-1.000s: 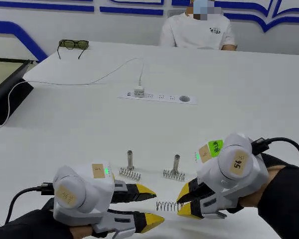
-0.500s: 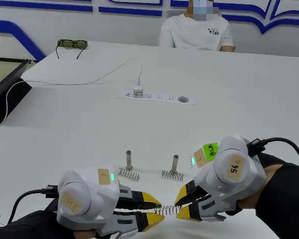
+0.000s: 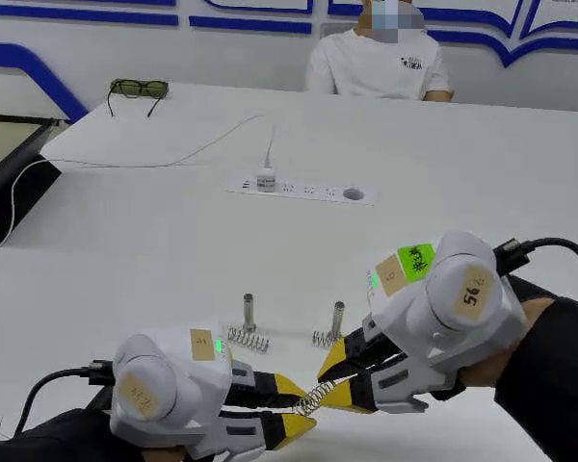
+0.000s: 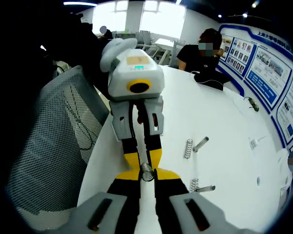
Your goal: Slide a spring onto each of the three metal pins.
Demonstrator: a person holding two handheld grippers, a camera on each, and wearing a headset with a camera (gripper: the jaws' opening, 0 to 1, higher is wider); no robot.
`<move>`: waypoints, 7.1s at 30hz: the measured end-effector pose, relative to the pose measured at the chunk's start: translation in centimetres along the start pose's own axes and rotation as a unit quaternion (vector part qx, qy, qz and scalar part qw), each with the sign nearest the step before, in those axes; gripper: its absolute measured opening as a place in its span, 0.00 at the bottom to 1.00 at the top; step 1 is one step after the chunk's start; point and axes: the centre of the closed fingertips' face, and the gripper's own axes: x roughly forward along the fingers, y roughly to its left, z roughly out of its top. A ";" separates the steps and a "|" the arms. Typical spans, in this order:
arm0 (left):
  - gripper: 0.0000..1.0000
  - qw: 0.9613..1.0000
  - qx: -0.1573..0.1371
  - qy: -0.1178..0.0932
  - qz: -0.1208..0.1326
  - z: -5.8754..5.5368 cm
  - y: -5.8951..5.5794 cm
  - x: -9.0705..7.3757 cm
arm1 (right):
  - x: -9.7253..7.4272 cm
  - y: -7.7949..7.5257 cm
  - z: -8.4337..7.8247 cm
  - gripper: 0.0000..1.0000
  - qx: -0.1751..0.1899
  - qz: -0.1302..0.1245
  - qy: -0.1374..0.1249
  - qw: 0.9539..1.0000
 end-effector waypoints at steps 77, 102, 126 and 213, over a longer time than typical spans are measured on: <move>0.46 0.990 -0.097 -0.025 0.103 -2.3 4.2 -5.0 | -7.5 -5.2 -6.8 0.12 0.118 -0.115 0.027 0.986; 0.46 0.988 -0.104 -0.025 0.108 -2.8 4.2 -5.3 | -10.5 -8.9 -10.2 0.12 0.159 -0.177 0.057 0.969; 0.45 0.987 -0.113 -0.017 0.114 -3.5 4.1 -5.5 | -8.8 -10.8 -12.6 0.12 0.193 -0.168 0.072 0.964; 0.44 0.987 -0.116 -0.016 0.113 -3.5 3.9 -5.4 | 3.0 -9.8 -10.0 0.17 0.153 -0.083 0.068 0.982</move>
